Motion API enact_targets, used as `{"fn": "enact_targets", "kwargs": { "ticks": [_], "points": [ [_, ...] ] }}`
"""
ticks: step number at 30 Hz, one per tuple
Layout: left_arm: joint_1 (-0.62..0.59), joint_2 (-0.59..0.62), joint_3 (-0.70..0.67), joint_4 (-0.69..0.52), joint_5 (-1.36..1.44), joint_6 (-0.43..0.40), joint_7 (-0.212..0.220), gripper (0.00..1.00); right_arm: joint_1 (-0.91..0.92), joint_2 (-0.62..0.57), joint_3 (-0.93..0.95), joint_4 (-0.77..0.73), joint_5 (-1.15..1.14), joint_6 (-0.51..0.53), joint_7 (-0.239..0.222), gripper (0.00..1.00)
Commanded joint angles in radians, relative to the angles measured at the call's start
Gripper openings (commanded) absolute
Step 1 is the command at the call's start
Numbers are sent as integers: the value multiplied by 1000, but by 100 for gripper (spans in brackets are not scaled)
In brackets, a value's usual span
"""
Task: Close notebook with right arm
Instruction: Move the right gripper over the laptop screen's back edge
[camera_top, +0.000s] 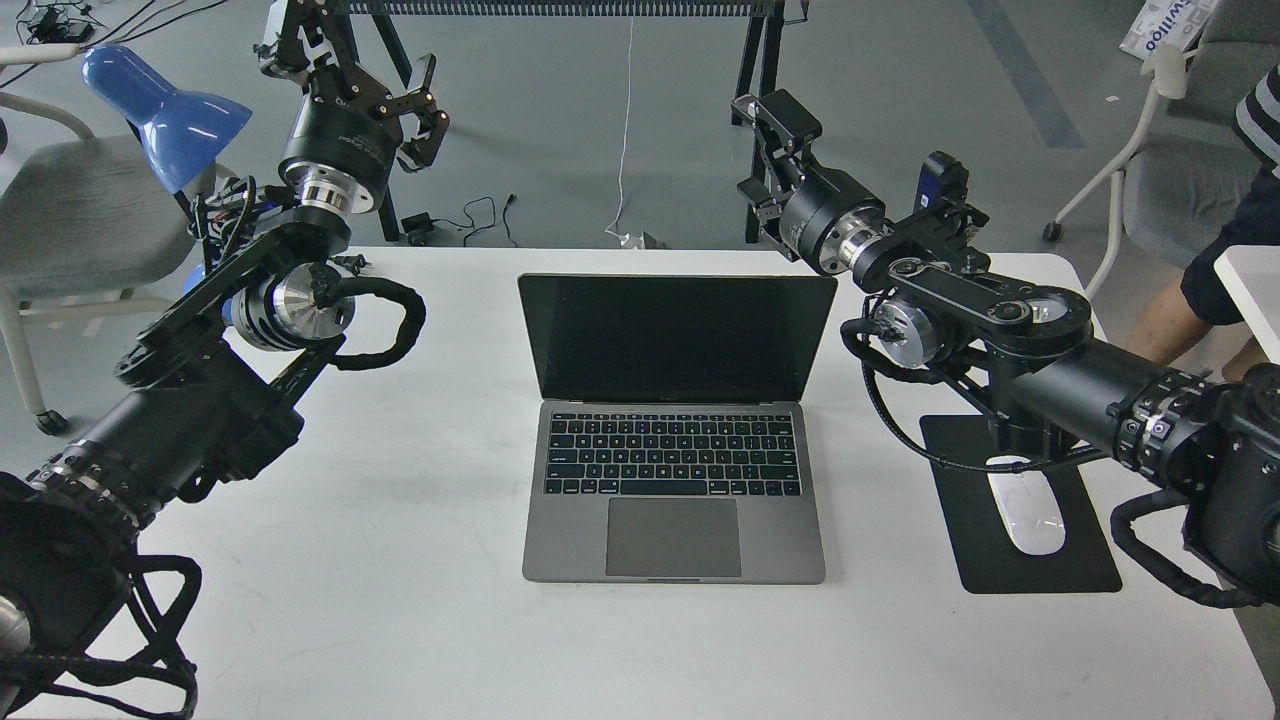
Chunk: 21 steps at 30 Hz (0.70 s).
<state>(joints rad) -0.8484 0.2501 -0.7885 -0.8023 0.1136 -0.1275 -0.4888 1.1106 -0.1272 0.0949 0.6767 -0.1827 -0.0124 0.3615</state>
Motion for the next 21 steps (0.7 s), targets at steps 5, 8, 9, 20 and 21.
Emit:
{"fn": "enact_targets", "kwargs": {
  "ticks": [5,8,9,20,21],
  "points": [
    [0,0,0,0,0,0,0,100,-28,-32,-1,78,35,0,-6,100],
    [0,0,0,0,0,0,0,100,-38,-66,-4,122,43,0,-6,100],
    [0,0,0,0,0,0,0,100,-43,-83,-4,139,43,0,-6,100],
    [0,0,-1,2,0,0,0,100,-87,-222,-14,306,40,0,-6,100],
    [0,0,-1,2,-2,0,0,100,-87,-230,-18,319,40,0,-6,100]
  ]
}}
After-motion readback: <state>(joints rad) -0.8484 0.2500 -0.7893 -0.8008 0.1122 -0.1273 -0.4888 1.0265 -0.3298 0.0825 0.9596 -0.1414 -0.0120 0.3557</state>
